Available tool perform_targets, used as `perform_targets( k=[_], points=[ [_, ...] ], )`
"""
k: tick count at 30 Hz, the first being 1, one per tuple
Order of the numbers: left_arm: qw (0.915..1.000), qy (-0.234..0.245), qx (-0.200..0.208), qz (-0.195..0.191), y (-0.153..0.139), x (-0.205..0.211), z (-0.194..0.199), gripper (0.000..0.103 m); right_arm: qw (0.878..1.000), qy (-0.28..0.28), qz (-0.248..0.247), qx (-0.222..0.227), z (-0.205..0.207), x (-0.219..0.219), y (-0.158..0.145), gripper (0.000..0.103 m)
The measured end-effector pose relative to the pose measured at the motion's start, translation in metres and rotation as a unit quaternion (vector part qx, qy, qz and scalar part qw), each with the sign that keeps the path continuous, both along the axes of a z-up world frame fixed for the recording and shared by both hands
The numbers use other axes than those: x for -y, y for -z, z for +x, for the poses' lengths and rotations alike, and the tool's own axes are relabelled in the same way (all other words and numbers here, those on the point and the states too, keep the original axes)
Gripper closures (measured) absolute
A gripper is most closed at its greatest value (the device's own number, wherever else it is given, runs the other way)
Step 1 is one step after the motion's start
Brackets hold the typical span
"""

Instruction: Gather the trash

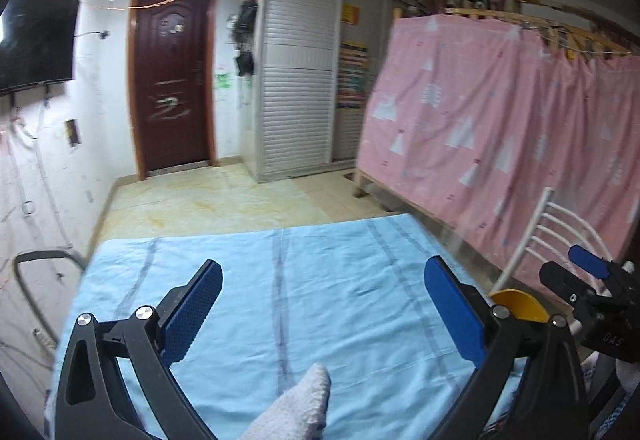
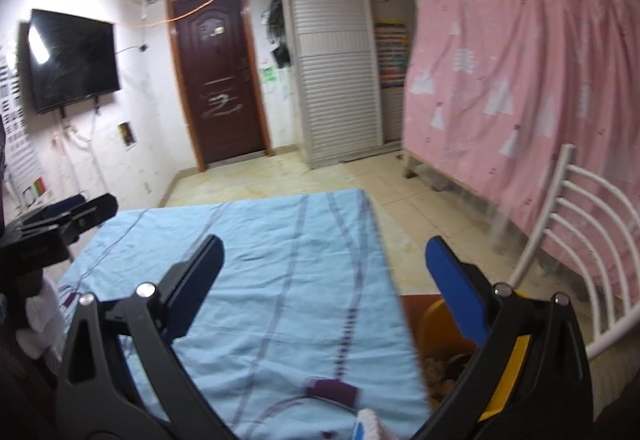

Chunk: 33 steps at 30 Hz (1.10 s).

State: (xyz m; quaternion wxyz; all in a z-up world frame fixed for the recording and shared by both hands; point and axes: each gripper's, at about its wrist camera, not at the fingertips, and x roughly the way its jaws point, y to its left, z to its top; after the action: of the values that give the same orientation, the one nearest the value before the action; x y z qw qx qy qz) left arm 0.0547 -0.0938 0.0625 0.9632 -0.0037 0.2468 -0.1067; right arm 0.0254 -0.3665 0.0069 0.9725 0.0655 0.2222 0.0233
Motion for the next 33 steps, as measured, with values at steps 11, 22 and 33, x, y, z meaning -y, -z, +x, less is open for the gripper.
perform_targets(
  k=[11, 22, 33],
  points=[
    [0.9969, -0.078, -0.01, 0.008, 0.004, -0.058, -0.012, 0.011, 0.997, -0.077, -0.002, -0.005, 0.017, -0.062, 0.006, 0.006],
    [0.9951, -0.097, -0.019, 0.005, 0.009, -0.073, -0.018, 0.011, 0.995, -0.095, -0.006, -0.006, 0.02, -0.078, 0.005, 0.006],
    [0.9942, -0.104, -0.025, 0.006, 0.011, -0.077, -0.014, 0.011, 0.996, -0.094, -0.004, -0.007, 0.021, -0.077, 0.007, 0.006]
  ],
)
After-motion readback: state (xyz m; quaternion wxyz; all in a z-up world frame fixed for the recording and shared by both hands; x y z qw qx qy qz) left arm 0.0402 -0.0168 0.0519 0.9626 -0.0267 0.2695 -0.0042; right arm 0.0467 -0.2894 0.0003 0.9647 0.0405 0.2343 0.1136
